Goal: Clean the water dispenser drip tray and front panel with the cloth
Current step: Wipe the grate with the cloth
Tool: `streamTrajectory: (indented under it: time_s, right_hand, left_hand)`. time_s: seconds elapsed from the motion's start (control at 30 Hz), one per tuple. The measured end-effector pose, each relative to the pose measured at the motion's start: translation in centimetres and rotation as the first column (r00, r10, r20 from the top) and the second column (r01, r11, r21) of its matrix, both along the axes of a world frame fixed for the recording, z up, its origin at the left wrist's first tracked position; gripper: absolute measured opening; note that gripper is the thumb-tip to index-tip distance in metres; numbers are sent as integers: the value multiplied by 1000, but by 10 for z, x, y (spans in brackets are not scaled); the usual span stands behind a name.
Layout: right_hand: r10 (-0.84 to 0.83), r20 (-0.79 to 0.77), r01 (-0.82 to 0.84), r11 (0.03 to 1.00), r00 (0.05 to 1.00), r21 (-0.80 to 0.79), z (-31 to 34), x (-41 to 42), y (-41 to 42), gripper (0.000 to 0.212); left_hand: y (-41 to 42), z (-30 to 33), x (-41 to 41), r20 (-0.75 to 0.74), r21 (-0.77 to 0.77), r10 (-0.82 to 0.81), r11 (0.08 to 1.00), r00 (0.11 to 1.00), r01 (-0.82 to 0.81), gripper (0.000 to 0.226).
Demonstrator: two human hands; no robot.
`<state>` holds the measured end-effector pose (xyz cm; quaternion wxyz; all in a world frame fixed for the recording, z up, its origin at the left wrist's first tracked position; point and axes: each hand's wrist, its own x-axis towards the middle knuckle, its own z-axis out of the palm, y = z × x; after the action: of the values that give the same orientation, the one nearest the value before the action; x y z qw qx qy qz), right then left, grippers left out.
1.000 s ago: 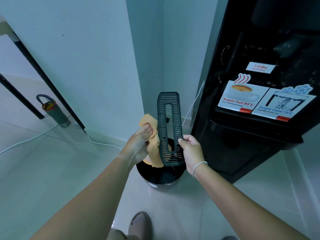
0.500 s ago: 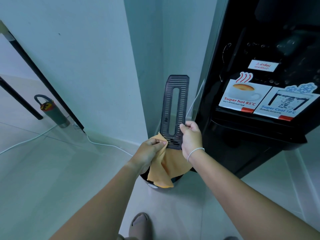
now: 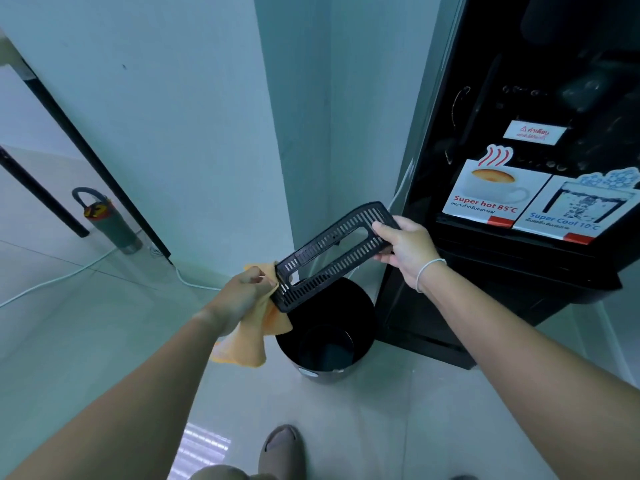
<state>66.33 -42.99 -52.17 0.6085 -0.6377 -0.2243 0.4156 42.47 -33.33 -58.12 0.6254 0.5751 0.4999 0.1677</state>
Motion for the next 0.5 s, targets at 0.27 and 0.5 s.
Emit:
streamTrajectory:
  time_s: [0.27, 0.5]
  right_hand:
    - [-273, -119, 279, 960, 955, 33, -9, -18, 13, 37]
    - [-383, -221, 409, 908, 897, 88, -10, -23, 4, 16]
  left_hand:
    - [-13, -24, 22, 364, -347, 451, 878, 815, -331, 8]
    - [-30, -23, 43, 383, -482, 533, 812, 754, -329, 12]
